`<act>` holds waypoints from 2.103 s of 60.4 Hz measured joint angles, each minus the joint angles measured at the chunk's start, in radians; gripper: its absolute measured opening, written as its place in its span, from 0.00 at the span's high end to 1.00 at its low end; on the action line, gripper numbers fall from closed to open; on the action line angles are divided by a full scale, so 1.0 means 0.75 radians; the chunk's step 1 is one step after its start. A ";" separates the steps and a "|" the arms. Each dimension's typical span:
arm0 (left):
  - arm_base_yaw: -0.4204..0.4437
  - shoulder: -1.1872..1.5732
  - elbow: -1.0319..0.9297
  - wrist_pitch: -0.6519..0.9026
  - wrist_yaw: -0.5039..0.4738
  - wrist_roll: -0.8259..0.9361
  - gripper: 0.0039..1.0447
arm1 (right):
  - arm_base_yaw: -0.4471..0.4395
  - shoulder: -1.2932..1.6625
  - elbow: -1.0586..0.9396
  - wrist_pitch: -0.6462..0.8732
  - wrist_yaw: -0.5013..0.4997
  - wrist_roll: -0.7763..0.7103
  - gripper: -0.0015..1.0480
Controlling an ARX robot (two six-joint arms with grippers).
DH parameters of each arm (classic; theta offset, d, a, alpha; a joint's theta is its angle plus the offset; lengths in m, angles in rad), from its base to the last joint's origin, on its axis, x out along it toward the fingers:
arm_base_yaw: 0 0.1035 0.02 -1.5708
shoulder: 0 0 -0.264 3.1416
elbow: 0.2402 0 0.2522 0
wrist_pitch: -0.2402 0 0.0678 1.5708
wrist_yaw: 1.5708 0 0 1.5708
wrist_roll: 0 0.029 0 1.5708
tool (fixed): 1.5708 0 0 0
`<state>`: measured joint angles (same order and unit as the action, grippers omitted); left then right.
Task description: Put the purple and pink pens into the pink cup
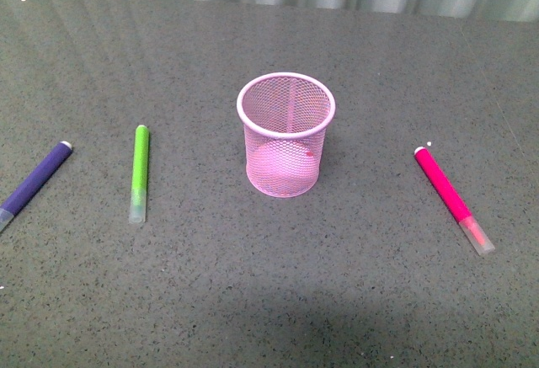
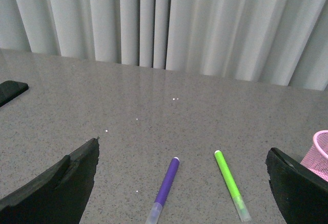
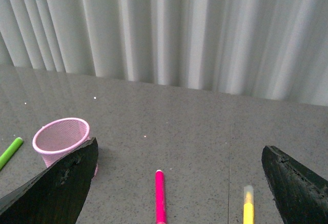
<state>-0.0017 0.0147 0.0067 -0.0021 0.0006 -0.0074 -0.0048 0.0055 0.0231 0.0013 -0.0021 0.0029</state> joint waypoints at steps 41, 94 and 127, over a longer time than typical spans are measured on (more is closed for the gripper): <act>0.000 0.000 0.000 0.000 0.000 0.000 0.07 | 0.000 0.000 0.000 0.000 -0.001 0.000 0.07; 0.000 0.000 0.000 0.000 0.000 0.000 0.07 | 0.000 0.000 0.000 0.000 0.000 0.000 0.07; 0.046 0.666 0.461 -0.311 -0.413 -0.715 0.07 | 0.001 -0.001 0.000 0.000 0.002 0.000 0.07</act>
<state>0.0330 0.5144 0.3527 -0.2352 -0.3088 -0.5434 -0.0044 0.0048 0.0231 0.0013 -0.0010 0.0029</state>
